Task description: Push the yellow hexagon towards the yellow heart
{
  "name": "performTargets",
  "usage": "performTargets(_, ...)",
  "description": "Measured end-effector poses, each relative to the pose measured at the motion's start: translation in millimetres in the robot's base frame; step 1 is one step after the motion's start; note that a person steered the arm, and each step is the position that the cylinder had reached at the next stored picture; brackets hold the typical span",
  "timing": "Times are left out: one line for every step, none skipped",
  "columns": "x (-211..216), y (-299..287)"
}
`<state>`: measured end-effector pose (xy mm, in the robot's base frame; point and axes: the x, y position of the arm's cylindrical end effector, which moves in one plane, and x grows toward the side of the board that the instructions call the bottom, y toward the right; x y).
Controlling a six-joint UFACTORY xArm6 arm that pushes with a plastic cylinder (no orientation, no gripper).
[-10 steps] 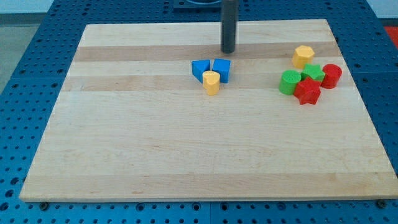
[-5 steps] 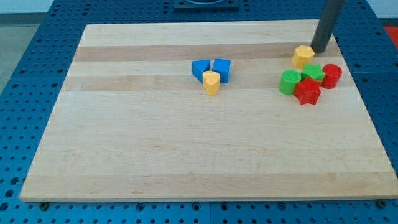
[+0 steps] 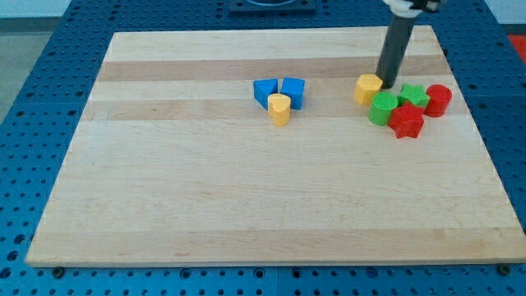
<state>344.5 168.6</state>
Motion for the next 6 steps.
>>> performTargets(4,-18)
performTargets(4,-31)
performTargets(14,-41)
performTargets(29,-58)
performTargets(50,-78)
performTargets(68,-94)
